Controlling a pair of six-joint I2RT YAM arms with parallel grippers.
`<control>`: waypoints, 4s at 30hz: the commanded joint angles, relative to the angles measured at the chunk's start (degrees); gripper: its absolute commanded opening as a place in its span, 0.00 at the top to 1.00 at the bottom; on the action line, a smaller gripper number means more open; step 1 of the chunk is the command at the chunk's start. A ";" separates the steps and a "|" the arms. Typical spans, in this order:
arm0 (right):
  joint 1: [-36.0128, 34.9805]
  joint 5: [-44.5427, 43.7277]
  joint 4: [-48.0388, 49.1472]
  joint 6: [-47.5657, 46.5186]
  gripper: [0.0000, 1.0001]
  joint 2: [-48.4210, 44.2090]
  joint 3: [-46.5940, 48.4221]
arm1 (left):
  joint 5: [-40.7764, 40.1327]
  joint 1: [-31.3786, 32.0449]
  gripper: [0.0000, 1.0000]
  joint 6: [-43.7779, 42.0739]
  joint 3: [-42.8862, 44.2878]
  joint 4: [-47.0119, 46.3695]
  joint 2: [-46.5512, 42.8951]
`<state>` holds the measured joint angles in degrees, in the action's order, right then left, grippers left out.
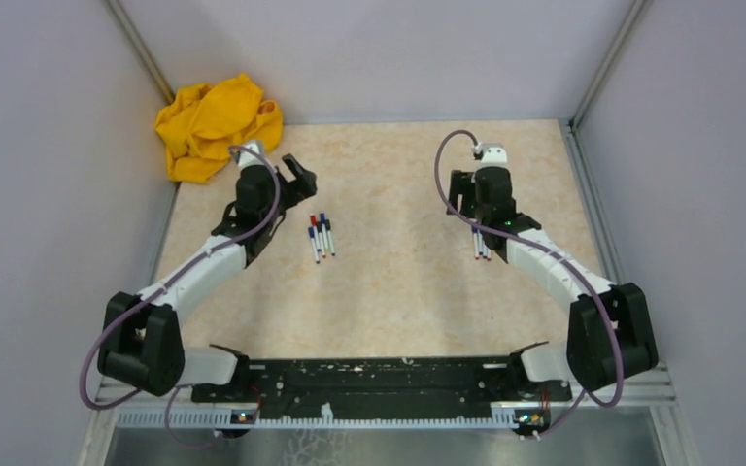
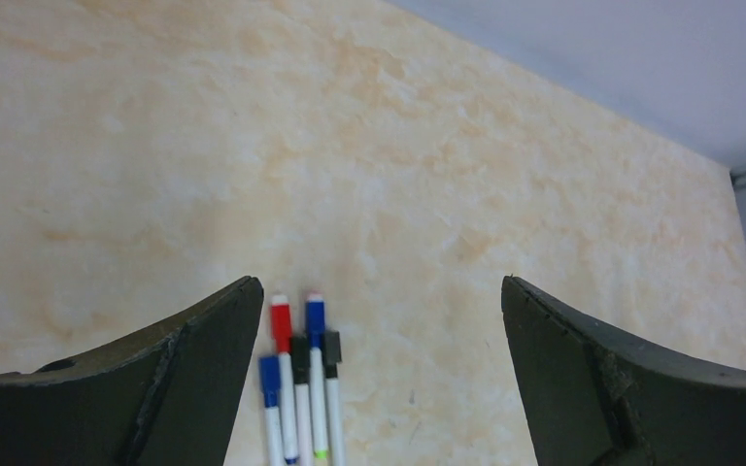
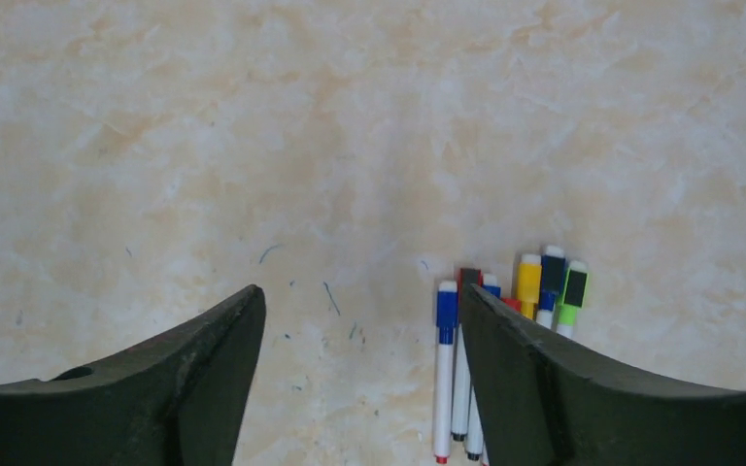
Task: Open the pen caps
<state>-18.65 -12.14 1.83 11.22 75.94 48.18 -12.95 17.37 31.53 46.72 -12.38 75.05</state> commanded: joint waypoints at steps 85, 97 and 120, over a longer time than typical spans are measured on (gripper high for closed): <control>-8.27 38.42 1.65 8.84 1.00 6.11 -0.99 | 28.32 20.96 0.13 19.20 14.95 2.40 25.28; -9.46 39.59 1.96 8.57 1.00 6.72 -1.28 | 26.62 19.34 0.36 26.29 11.05 -3.56 25.18; -11.10 39.80 1.89 8.61 1.00 8.91 0.34 | 25.03 18.30 0.68 30.05 6.06 -8.12 20.69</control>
<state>-28.36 26.89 1.32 19.70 84.05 46.52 11.35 35.86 59.61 53.04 -18.06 96.42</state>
